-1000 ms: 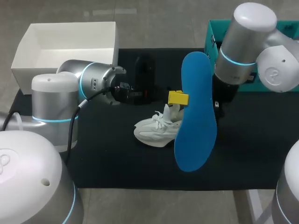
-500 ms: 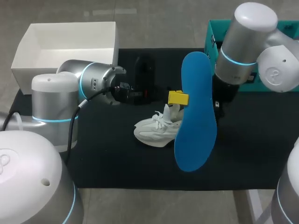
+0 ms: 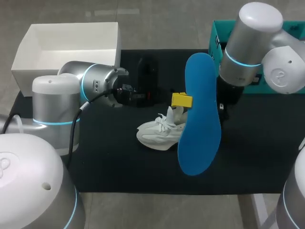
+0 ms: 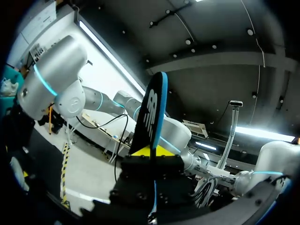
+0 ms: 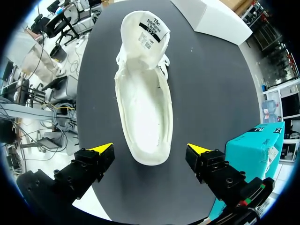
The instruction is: Take the shoe out of the shoebox, open the shoe tongue, remove and reinsert the insole, then place the shoe into the shoebox
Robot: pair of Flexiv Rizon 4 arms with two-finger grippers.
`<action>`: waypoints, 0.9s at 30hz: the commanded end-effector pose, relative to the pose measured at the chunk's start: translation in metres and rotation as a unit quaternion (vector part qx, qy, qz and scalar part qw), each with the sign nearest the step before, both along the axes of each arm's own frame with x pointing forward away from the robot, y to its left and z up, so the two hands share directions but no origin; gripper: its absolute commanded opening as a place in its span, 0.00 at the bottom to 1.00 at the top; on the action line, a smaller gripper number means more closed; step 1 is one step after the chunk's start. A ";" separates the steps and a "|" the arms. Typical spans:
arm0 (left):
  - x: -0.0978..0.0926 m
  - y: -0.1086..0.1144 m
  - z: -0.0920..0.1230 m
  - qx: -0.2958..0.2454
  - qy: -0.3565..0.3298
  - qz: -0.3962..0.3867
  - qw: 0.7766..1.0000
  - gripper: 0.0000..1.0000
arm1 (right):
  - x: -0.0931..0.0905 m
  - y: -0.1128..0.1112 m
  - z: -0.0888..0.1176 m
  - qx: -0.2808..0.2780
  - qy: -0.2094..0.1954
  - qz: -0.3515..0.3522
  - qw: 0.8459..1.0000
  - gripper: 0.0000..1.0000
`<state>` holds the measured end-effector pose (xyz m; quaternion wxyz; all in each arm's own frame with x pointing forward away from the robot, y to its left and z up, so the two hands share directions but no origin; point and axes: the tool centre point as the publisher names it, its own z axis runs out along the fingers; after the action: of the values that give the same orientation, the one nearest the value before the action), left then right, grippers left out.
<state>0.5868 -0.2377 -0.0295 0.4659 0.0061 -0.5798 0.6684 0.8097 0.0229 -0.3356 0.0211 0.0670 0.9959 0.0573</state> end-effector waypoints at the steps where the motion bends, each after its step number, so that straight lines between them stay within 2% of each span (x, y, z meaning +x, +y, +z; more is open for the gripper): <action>1: 0.000 -0.001 -0.001 -0.002 0.000 -0.001 1.000 0.00 | -0.001 0.000 0.000 -0.001 -0.001 0.000 1.000 1.00; 3: 0.000 -0.001 -0.001 -0.002 0.000 -0.001 1.000 0.00 | 0.005 0.005 0.003 -0.018 0.000 -0.007 1.000 1.00; 11: 0.000 -0.001 -0.001 -0.002 0.000 -0.001 1.000 0.00 | 0.033 0.021 0.010 -0.016 0.000 -0.008 1.000 1.00; 19: 0.000 -0.001 -0.001 -0.002 0.000 -0.001 1.000 0.00 | 0.060 0.040 -0.015 -0.002 0.016 0.024 1.000 1.00; 27: 0.000 -0.001 -0.001 -0.002 0.000 -0.001 1.000 0.00 | 0.063 0.057 -0.031 0.022 0.025 0.045 0.998 1.00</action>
<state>0.5867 -0.2378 -0.0295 0.4659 0.0060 -0.5797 0.6684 0.8672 0.0750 -0.3548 -0.0001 0.0265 0.9968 0.0748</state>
